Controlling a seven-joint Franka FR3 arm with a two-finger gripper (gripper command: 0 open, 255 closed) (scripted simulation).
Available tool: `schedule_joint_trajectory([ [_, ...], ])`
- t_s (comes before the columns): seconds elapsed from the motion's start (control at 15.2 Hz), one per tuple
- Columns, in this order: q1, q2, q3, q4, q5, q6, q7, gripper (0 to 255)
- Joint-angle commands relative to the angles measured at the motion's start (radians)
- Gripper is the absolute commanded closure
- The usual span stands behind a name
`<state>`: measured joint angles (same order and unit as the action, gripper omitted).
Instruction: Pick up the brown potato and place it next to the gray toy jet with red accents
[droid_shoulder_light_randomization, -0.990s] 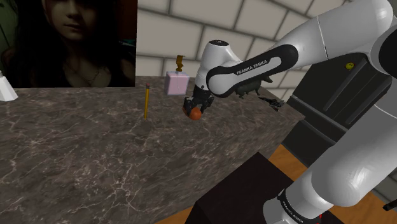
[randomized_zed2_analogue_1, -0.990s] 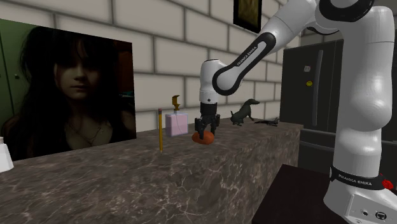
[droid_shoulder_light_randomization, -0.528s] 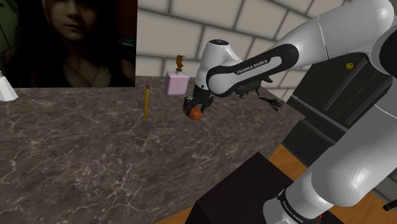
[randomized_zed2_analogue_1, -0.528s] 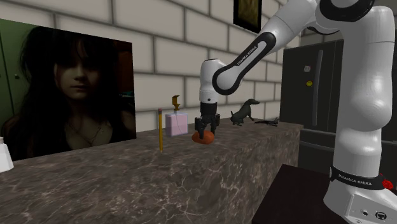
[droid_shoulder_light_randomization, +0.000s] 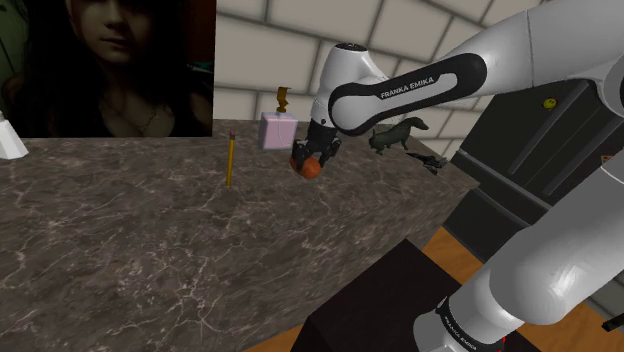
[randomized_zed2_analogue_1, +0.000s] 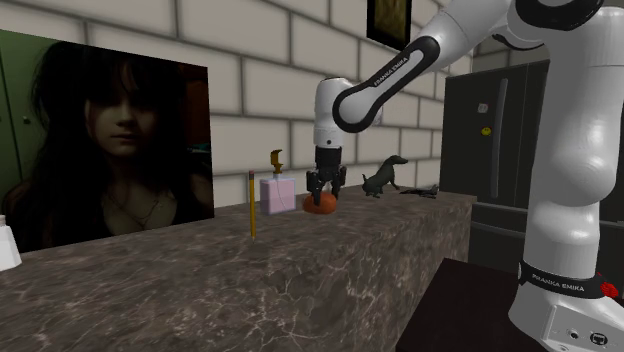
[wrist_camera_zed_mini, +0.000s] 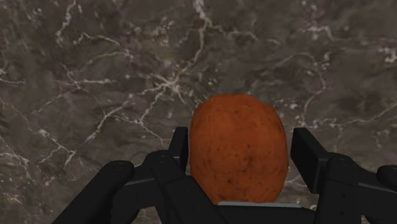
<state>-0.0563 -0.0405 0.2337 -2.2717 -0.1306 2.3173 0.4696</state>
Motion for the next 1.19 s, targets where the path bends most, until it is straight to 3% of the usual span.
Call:
schedule_joint_trajectory([
  [0.0, 0.002, -0.015, 0.001, 0.016, 0.008, -0.030, -0.006, 255],
  [1.12, 0.004, -0.099, -0.005, 0.152, 0.047, -0.246, -0.049, 255],
])
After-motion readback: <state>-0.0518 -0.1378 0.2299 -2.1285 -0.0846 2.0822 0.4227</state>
